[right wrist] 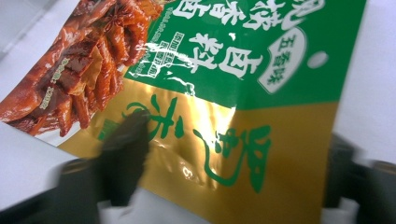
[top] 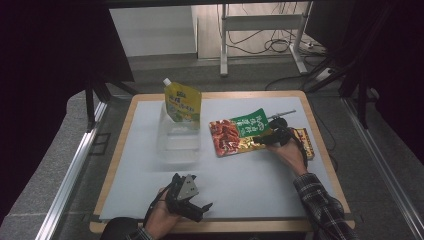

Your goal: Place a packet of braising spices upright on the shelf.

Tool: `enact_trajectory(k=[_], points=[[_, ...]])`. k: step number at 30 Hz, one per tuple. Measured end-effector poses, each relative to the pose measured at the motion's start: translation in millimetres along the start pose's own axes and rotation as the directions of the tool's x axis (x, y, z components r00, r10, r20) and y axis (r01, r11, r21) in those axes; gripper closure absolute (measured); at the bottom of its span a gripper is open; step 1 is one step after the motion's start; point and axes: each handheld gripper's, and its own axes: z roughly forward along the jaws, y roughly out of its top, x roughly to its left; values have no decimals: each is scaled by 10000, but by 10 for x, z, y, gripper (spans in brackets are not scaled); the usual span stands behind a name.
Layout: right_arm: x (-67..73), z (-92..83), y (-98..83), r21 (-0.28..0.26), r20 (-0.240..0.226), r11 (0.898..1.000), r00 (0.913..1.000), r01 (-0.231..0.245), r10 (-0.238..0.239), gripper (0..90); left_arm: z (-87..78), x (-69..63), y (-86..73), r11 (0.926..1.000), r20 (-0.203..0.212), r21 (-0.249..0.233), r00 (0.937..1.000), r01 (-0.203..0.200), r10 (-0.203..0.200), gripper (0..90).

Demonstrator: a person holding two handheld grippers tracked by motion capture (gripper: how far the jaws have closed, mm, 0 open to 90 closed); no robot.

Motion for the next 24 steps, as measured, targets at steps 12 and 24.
enact_trajectory(k=[12, 24], points=[[22, -25, 17, -162, 422, 9999, 9991, 22, -15, 689, 6, -9, 1, 9999, -29, 77, 9999, -115, 115, 0], [64, -59, 24, -269, 759, 9989, 9964, 394, -373, 891, 11, -14, 2, 9998, -90, 110, 9998, -165, 166, 0]])
